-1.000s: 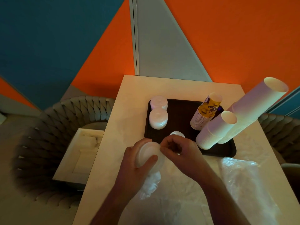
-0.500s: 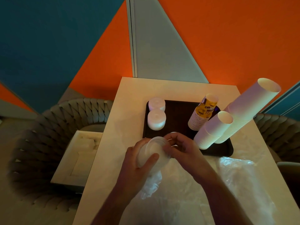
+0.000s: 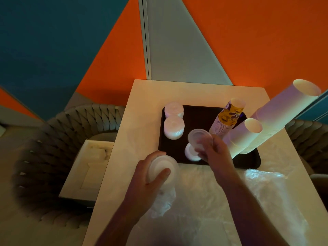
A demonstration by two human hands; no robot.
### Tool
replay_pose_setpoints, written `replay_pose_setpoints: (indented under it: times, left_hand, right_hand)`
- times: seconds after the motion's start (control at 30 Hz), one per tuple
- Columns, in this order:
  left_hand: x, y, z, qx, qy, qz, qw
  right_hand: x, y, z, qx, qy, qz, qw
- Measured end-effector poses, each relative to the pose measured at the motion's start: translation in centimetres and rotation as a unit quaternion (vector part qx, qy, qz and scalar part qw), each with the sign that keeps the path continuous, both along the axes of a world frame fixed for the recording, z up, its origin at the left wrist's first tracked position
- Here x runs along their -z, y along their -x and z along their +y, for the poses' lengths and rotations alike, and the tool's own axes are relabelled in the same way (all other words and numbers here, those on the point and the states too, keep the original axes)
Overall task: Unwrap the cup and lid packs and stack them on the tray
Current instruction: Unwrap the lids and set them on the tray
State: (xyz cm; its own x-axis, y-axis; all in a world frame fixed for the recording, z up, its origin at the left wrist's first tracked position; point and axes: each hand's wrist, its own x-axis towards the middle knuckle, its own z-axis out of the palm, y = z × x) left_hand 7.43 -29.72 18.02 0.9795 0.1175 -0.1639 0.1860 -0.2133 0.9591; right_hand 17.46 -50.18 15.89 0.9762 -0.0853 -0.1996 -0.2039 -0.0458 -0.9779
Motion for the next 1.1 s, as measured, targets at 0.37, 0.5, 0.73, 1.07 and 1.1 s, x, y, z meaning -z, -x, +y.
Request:
replay_pose_setpoints:
  times: [0.37, 0.5, 0.73, 1.07, 1.1]
  left_hand:
    - [0.2, 0.1, 1.6, -0.021, -0.008, 0.006, 1.0]
    - [0.4, 0.0, 2.0, -0.035, -0.002, 0.018, 0.999]
    - [0.0, -0.1, 1.8, -0.04, 0.029, 0.015, 0.999]
    - [0.0, 0.0, 1.3, -0.026, 0.027, 0.011, 0.999]
    - [0.0, -0.1, 1.1, -0.022, 0.021, 0.009, 1.0]
  right_hand:
    - [9.1, -4.0, -1.4, -0.152, 0.407, -0.132, 0.891]
    - [10.1, -3.1, -1.0, -0.15, 0.469, -0.054, 0.869]
    - [9.7, -2.2, -0.7, -0.15, 0.483, -0.045, 0.862]
    - [2.0, 0.2, 1.9, -0.11, 0.17, 0.041, 0.978]
    - [0.8, 0.9, 2.4, -0.122, 0.111, 0.042, 0.985]
